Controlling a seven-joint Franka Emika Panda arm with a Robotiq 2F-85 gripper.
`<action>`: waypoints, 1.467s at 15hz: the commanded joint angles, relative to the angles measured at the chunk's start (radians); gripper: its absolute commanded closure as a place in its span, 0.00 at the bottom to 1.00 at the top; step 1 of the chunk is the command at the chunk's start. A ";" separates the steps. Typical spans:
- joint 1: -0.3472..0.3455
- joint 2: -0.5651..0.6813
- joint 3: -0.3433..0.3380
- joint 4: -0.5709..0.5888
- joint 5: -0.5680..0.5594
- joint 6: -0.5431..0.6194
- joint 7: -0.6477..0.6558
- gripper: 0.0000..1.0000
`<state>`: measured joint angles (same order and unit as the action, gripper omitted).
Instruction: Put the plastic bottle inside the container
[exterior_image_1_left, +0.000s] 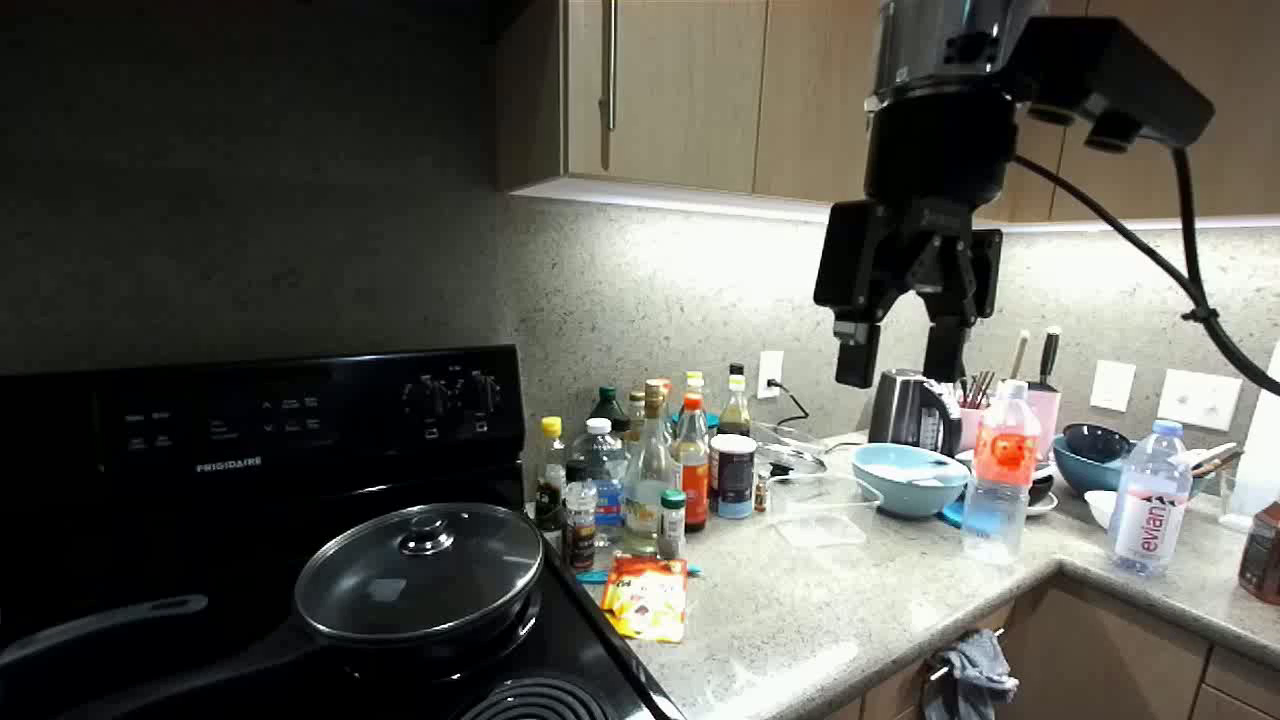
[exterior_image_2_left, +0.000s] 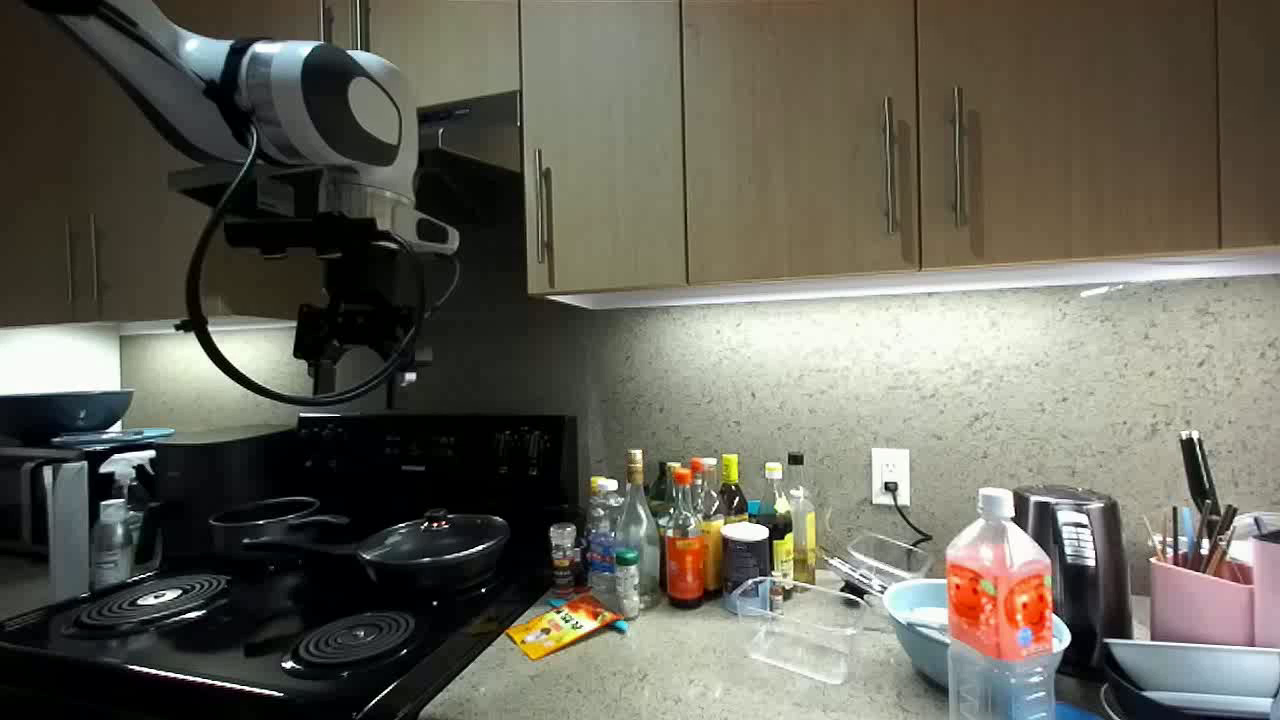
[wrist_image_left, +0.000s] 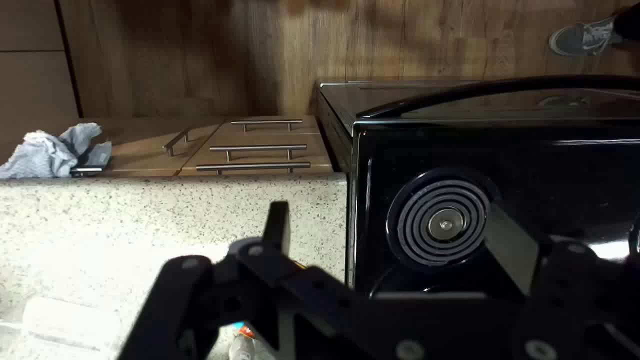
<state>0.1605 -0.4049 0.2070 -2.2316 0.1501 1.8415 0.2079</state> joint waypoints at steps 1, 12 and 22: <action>0.000 0.001 0.000 0.003 0.000 -0.003 0.001 0.00; -0.073 0.009 -0.009 0.002 -0.042 0.070 0.162 0.00; -0.262 0.078 -0.066 -0.004 -0.243 0.172 0.512 0.00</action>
<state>-0.0709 -0.3349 0.1495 -2.2357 -0.0527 2.0244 0.6013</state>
